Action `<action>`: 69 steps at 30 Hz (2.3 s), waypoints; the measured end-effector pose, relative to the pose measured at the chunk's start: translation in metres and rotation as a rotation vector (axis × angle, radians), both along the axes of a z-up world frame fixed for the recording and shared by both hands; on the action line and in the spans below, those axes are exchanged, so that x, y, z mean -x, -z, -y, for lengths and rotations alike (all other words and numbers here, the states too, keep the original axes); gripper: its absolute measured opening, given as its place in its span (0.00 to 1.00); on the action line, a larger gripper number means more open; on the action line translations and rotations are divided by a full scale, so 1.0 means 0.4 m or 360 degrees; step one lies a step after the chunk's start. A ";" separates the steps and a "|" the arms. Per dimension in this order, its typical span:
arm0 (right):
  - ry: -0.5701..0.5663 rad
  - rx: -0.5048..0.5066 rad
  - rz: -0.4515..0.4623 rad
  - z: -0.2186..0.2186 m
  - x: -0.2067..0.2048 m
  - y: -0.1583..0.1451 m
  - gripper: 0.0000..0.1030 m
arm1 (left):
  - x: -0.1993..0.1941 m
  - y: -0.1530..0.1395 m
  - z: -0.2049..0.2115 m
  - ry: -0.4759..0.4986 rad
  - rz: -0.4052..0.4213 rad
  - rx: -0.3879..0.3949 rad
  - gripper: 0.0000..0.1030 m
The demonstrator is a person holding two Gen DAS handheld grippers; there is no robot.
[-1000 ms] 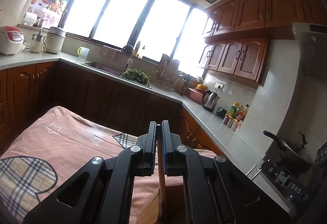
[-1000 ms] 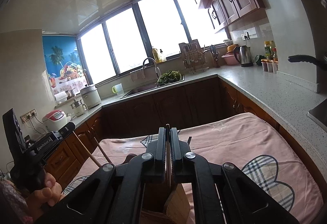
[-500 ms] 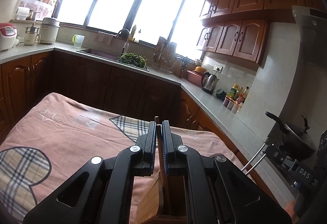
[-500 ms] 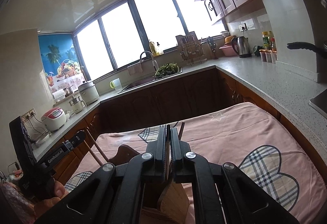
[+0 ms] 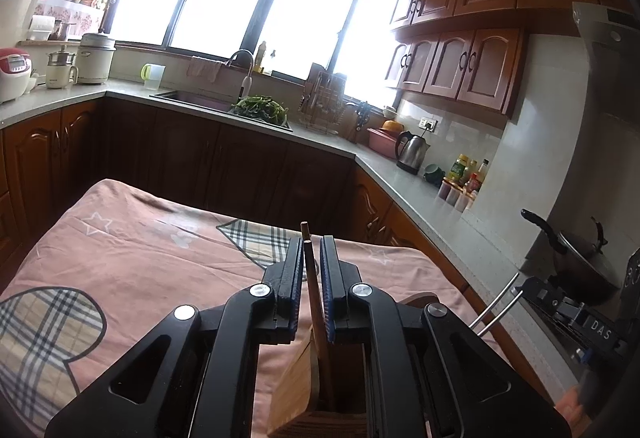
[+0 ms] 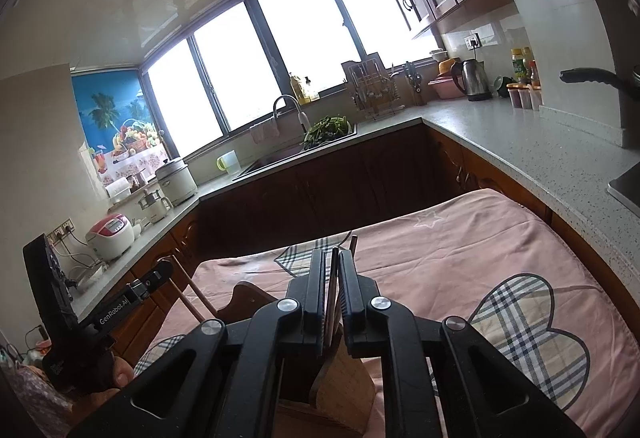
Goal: Organize utensils
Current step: 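Lower both held utensils into the slots of the wooden holder, then open the left tool while the right tool opens, releasing utensils into the holder, then move both open tools down to the forks and chopsticks on the cloth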
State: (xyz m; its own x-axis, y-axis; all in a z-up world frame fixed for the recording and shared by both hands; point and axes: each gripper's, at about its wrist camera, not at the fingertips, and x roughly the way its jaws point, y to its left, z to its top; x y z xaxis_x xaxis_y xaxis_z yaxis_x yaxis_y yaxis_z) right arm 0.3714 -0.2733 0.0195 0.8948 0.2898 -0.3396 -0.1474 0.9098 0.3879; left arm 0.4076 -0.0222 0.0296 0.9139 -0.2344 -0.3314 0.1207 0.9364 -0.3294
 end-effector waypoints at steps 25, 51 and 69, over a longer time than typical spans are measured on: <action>-0.0008 -0.0122 -0.0089 0.054 0.225 0.030 0.77 | 0.275 0.046 -0.087 -0.0041 -0.0334 -0.0040 0.88; -0.0043 -0.0068 -0.0265 0.061 0.494 0.147 0.77 | 0.534 0.188 -0.109 -0.0010 -0.0591 -0.0016 0.88; -0.0076 -0.0014 -0.0407 0.040 0.509 0.236 0.77 | 0.537 0.238 -0.091 0.0012 -0.0676 -0.0039 0.87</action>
